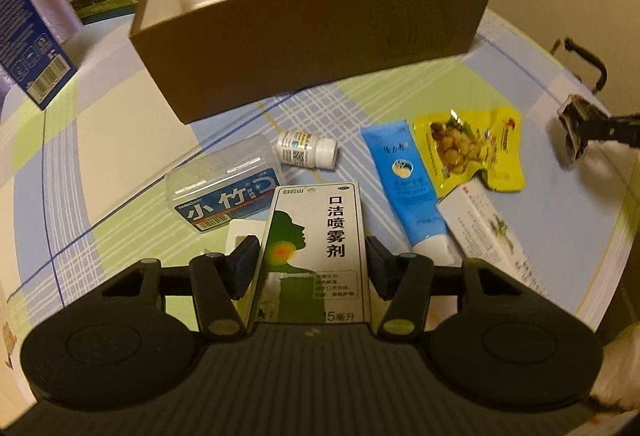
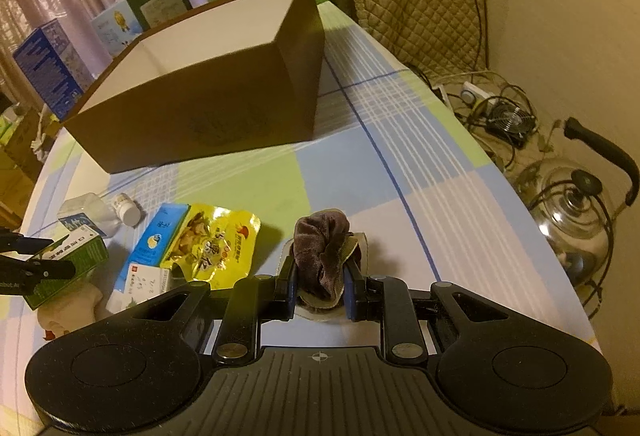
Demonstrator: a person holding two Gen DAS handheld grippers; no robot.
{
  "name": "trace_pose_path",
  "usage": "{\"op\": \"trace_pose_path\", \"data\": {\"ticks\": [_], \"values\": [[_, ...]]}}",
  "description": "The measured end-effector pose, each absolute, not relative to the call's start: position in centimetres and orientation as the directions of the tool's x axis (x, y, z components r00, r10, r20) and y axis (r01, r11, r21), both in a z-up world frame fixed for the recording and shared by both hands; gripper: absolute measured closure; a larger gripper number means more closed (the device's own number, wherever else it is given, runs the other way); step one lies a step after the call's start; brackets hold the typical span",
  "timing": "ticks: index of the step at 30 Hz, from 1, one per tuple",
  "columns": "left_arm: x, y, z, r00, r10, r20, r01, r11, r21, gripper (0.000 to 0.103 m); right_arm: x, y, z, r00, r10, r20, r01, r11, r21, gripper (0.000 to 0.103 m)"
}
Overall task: Organize objects
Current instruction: 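Grasp green spray box with left tool while right tool grasps dark fungus bag, then carry green box and fungus bag with both tools over the brown box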
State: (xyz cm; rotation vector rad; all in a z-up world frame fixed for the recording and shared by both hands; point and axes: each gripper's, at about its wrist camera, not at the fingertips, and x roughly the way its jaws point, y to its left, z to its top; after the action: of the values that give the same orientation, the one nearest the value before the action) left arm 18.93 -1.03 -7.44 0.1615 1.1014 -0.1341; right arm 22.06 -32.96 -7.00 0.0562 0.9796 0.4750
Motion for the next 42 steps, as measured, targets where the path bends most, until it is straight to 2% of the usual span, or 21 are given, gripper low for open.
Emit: {"op": "trace_pose_path", "data": {"ticks": [17, 32, 42], "values": [[17.3, -3.9, -3.1, 0.572, 0.051, -0.819, -0.057, 0.998, 0.022, 0.051, 24.6, -32.4, -4.5, 0.383, 0.549, -0.743, -0.546, 0.783, 0.298, 0.084], [19.0, -4.8, 0.0, 0.622, 0.083, -0.778, -0.106, 0.994, 0.021, 0.051, 26.6, -28.5, -1.8, 0.267, 0.671, -0.692, -0.648, 0.656, 0.387, 0.084], [24.1, -3.8, 1.4, 0.666, 0.053, -0.744, -0.067, 0.998, 0.011, 0.051, 29.0, -24.9, 0.5, 0.298, 0.695, -0.655, -0.667, 0.642, 0.378, 0.084]]}}
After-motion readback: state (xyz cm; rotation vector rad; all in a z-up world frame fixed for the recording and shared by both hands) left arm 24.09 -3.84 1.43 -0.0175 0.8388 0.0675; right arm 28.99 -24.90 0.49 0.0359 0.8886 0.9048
